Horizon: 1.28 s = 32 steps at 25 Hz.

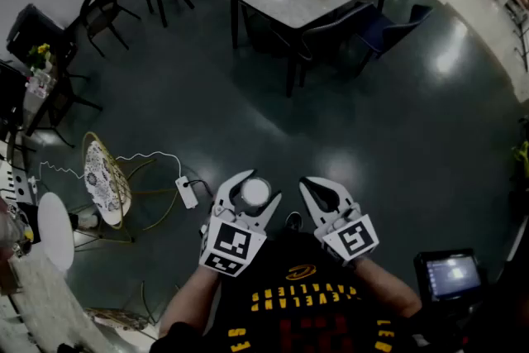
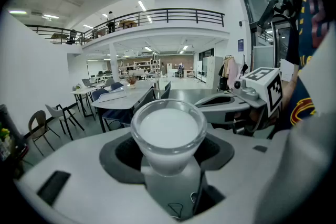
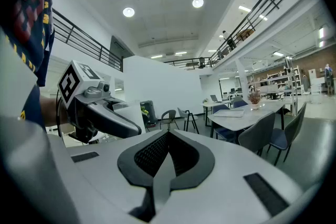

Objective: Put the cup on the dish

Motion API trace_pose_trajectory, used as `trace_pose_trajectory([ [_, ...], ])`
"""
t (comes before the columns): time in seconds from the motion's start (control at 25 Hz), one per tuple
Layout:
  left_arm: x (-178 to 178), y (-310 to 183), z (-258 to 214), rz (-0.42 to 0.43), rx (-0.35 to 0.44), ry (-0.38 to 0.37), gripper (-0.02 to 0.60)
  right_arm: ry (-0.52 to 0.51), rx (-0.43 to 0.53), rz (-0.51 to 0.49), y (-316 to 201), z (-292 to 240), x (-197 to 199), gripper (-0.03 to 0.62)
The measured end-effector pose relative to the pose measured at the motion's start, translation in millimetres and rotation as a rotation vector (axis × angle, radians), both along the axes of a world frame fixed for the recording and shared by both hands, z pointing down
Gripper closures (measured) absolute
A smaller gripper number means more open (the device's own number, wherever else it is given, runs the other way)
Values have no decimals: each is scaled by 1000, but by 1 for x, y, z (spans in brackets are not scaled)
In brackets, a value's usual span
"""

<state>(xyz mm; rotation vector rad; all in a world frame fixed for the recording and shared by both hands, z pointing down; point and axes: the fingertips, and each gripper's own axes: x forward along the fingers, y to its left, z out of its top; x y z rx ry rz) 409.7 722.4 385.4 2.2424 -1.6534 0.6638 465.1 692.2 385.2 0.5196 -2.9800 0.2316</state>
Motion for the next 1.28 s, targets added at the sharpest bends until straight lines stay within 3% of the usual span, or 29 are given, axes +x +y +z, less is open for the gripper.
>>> trace_pose_trajectory([
  [0.36, 7, -29, -14, -3, -4, -13, 325, 11, -24, -37, -22, 7, 0, 582],
  [0.4, 4, -33, -15, -3, -4, -17, 325, 12, -28, -46, -23, 9, -4, 541],
  [0.64, -26, -52, -15, 20, -2, -28, 325, 18, -21, -97, -28, 16, -42, 475],
  [0.84, -67, -99, -5, 58, -3, -12, 325, 20, -30, -95, -69, 20, -88, 390],
  [1.2, -187, -158, -14, 131, -16, 21, 325, 65, -45, -96, -112, 22, -215, 379],
  [1.28, -210, -167, -16, 153, -16, 28, 325, 70, -29, -113, -115, 20, -247, 353],
])
